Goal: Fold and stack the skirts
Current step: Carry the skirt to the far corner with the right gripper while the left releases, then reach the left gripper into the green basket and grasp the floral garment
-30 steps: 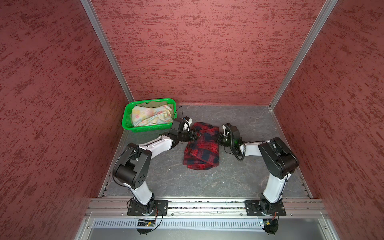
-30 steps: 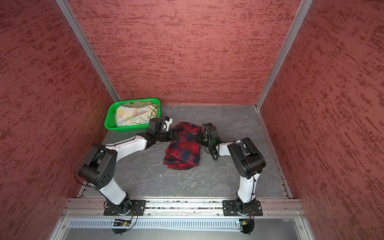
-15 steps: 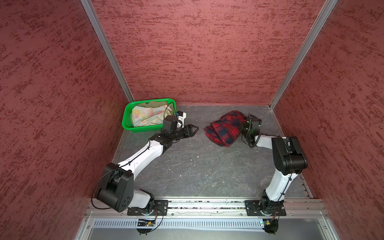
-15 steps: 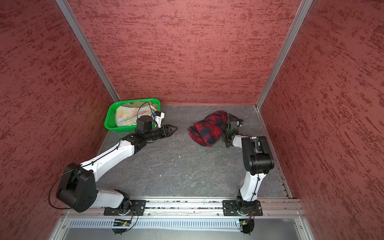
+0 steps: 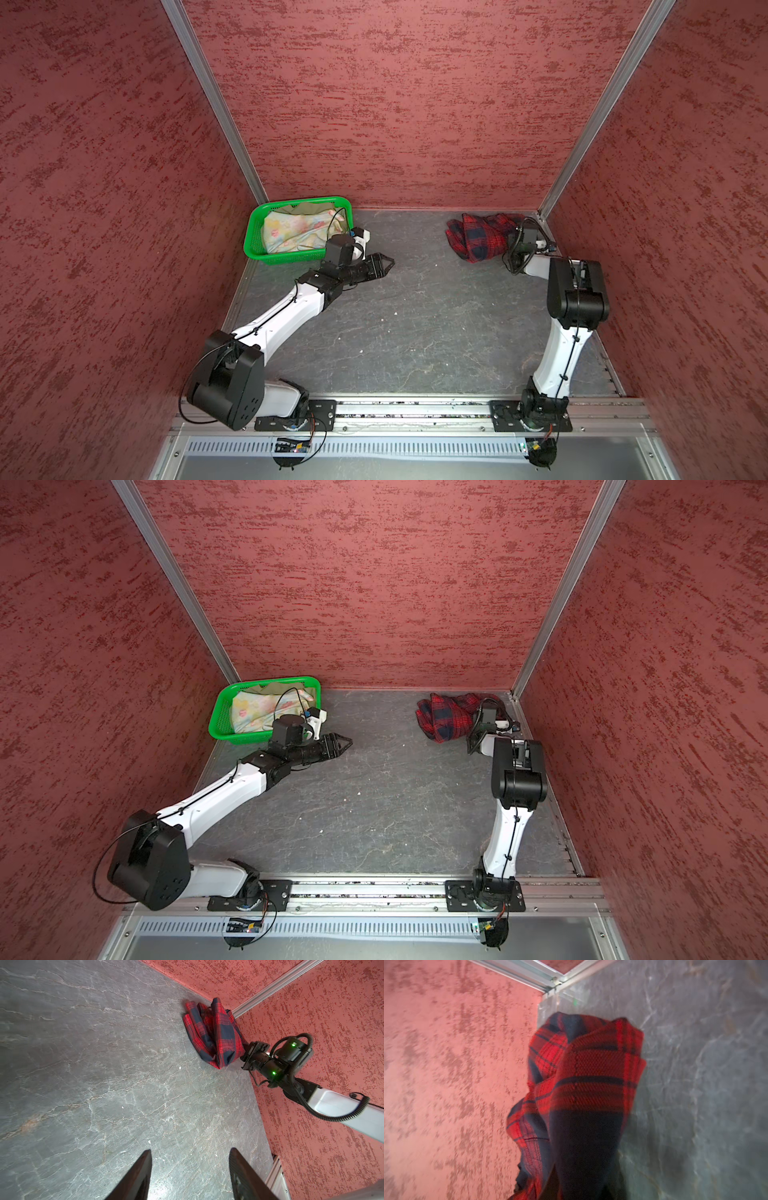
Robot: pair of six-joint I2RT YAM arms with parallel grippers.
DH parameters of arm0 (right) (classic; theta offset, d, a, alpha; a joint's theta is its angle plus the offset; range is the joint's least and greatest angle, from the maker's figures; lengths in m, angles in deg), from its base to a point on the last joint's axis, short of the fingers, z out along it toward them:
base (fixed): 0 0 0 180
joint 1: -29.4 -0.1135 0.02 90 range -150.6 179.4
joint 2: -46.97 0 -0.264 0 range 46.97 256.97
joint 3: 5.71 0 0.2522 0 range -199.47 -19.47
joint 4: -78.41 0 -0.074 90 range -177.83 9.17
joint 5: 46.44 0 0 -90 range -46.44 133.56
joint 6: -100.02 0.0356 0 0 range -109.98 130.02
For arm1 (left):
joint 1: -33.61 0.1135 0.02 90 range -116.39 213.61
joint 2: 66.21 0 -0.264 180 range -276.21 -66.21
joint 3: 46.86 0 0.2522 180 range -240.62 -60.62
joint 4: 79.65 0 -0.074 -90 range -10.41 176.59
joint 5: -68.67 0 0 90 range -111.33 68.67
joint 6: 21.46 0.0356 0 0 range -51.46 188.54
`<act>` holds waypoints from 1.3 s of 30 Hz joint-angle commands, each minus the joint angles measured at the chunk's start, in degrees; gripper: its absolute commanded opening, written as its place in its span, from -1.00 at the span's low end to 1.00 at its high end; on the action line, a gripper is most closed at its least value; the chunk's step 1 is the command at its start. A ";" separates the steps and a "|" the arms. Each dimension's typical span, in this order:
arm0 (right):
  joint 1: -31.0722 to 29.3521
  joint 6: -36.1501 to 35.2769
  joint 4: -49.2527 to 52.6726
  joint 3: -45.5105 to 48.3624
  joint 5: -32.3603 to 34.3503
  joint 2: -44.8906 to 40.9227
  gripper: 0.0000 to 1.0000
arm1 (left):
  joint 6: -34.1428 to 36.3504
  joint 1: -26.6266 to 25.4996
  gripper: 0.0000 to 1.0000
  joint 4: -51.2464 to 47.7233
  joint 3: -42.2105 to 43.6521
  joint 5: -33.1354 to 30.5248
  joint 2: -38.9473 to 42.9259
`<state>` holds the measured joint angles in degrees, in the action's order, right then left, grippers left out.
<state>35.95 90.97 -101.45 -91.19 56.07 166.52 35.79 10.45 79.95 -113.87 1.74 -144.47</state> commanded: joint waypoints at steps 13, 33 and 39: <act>0.12 7.91 20.28 -11.67 5.75 1.58 0.65 | 1.25 5.80 0.67 -15.97 -5.84 -9.28 8.45; -11.73 -39.78 10.45 15.68 0.24 -27.36 0.75 | 21.34 24.30 0.80 -40.51 -51.31 -30.30 -33.29; -20.43 -50.60 9.11 15.22 -5.64 -31.56 0.63 | 29.55 24.66 0.63 -39.88 -59.28 -27.16 -43.62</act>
<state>18.05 49.57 -88.73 -74.82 55.02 137.06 58.37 34.91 41.44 -170.63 -25.49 -185.45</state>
